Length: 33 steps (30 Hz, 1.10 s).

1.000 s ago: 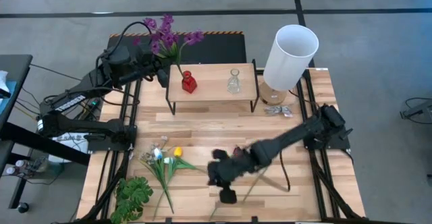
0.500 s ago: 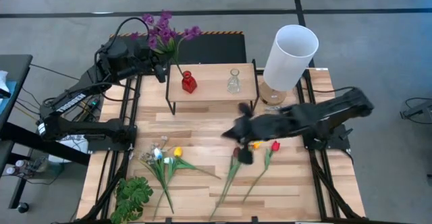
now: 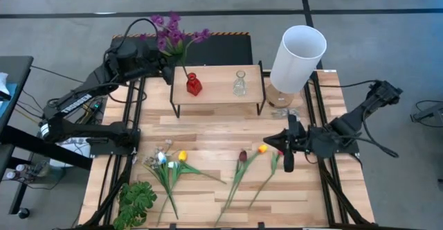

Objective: Pick and place flowers into a vace then onto a shelf
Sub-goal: Put the violet flowers into the red vase on the shelf

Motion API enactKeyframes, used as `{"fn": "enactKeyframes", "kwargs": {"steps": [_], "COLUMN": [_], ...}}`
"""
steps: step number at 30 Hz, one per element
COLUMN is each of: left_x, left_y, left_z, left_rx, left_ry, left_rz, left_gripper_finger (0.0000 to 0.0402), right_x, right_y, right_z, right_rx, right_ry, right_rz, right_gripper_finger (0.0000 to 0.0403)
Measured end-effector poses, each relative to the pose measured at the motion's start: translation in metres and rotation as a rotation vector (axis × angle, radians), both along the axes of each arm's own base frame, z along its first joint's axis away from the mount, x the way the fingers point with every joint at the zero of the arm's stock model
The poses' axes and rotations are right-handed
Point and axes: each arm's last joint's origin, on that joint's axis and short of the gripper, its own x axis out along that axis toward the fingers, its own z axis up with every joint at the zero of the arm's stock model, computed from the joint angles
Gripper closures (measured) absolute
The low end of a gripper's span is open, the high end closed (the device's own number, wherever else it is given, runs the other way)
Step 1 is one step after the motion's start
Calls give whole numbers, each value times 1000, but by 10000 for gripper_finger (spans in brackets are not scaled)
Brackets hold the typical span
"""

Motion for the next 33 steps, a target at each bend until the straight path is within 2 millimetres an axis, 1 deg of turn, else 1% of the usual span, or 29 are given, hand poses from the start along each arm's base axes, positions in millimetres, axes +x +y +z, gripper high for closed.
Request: {"fn": "enactKeyframes", "kwargs": {"steps": [2, 5, 9, 12, 15, 19, 27, 33], "left_x": [7, 12, 13, 11, 11, 10, 6, 4], "left_y": [3, 5, 5, 3, 3, 5, 6, 10], "left_z": [-3, -1, 5, 6, 4, 4, 7, -2], "left_rx": [5, 27, 24, 10, 6, 29, 47, 29], "left_ry": [8, -25, -99, -107, -85, -66, -84, 7], "left_rz": [-8, -15, -31, -45, -37, 18, 41, 99], "left_gripper_finger": [401, 401, 401, 401, 401, 401, 401, 401], "right_x": [-3, -2, -1, -1, -1, -1, -1, -2], "right_y": [0, 2, 5, 5, 5, 5, 5, 5], "right_z": [-7, -9, -9, -10, -10, -10, -10, -10], "right_rx": [11, 18, 24, 23, 22, 20, 19, 17], "right_ry": [2, 5, 0, 2, 3, 3, 5, 7], "right_rz": [-21, -27, -23, -20, -20, -20, -20, -20], "right_gripper_finger": [403, 403, 403, 403, 403, 403, 403, 403]}}
